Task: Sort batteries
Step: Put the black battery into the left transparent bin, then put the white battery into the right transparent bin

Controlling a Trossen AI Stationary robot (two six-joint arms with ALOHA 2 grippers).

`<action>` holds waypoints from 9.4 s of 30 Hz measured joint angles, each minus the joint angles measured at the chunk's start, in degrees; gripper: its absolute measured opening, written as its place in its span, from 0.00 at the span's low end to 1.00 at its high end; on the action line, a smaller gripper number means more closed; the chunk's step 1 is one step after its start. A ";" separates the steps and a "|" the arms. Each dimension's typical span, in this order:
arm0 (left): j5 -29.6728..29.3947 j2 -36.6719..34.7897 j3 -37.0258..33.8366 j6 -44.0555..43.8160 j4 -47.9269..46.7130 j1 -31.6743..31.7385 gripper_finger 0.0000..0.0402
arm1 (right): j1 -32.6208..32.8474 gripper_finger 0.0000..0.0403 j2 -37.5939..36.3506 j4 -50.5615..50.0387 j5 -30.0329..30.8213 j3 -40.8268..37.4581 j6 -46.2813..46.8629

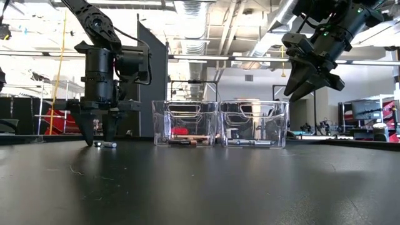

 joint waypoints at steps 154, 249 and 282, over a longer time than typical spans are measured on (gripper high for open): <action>4.21 1.33 44.84 78.32 -14.25 14.02 0.25 | 0.02 0.31 0.02 -1.55 0.20 0.00 2.14; 19.25 -0.74 -6.67 108.79 17.03 4.48 0.09 | -0.35 0.31 0.02 -1.31 0.92 0.00 3.54; 19.42 -0.50 11.73 99.83 6.43 -1.92 0.09 | -0.37 0.31 0.02 -1.31 0.92 0.00 3.03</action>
